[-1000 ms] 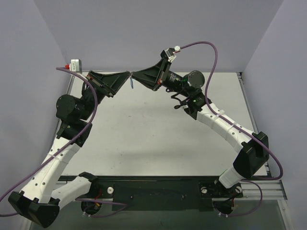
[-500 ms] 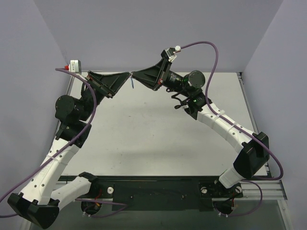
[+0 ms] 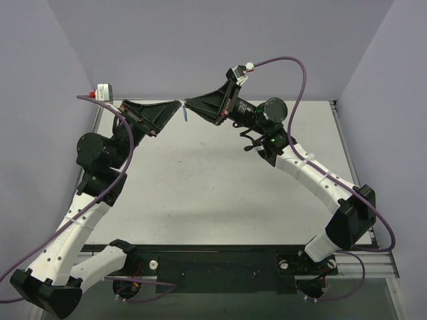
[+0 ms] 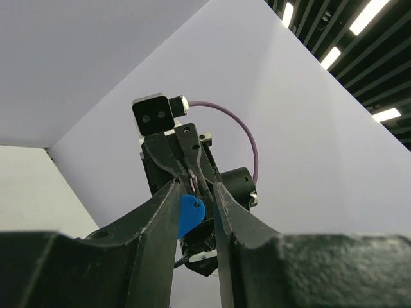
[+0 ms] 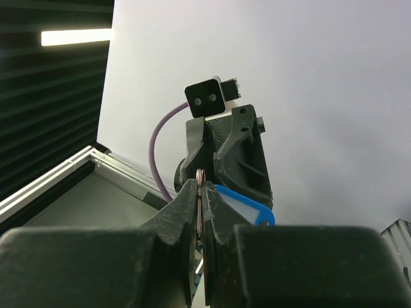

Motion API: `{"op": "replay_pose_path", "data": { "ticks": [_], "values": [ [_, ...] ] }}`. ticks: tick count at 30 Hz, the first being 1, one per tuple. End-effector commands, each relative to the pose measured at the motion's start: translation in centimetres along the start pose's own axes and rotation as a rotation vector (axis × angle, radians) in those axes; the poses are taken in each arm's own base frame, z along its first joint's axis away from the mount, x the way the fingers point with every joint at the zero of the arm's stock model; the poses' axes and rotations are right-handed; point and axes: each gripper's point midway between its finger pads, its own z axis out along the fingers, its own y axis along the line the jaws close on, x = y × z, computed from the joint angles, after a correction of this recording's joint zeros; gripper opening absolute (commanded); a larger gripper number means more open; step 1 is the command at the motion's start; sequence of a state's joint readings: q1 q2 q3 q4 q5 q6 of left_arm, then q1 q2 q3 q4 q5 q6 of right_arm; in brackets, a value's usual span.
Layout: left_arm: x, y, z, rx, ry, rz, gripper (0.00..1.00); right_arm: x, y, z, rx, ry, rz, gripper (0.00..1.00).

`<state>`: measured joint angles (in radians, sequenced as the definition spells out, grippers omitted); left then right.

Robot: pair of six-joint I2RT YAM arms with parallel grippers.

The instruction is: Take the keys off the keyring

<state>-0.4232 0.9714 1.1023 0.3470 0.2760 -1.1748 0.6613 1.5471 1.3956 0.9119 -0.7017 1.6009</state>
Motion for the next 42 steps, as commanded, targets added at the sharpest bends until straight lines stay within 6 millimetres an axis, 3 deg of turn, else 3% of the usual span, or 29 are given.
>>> {"op": "replay_pose_path", "data": {
  "ticks": [1, 8, 16, 35, 37, 40, 42],
  "values": [
    [-0.6, -2.0, -0.1, 0.051, -0.015, 0.015, 0.35, 0.2, 5.3, -0.5, -0.119, -0.007, -0.106, 0.00],
    [-0.4, -1.9, 0.0, 0.052, -0.005, 0.013, 0.30, 0.2, 5.1, -0.5, -0.113, -0.004, -0.108, 0.00],
    [-0.2, -1.8, 0.1, 0.056, 0.008, 0.005, 0.17, 0.3, 5.0, -0.7, -0.105, -0.007, -0.112, 0.00],
    [0.2, -1.8, -0.1, 0.058, 0.026, -0.001, 0.18, 0.9, 4.9, -0.7, -0.091, 0.008, -0.115, 0.00],
    [0.3, -1.7, -0.1, 0.058, 0.029, -0.002, 0.16, 1.0, 4.9, -0.6, -0.092, 0.010, -0.116, 0.00],
    [0.4, -1.5, 0.0, 0.053, 0.036, -0.002, 0.00, 1.0, 4.8, -0.6, -0.088, 0.013, -0.115, 0.00],
    [0.5, -1.6, 0.0, 0.055, 0.037, -0.001, 0.00, 1.2, 4.8, -0.7, -0.086, 0.017, -0.117, 0.00]
  ]
}}
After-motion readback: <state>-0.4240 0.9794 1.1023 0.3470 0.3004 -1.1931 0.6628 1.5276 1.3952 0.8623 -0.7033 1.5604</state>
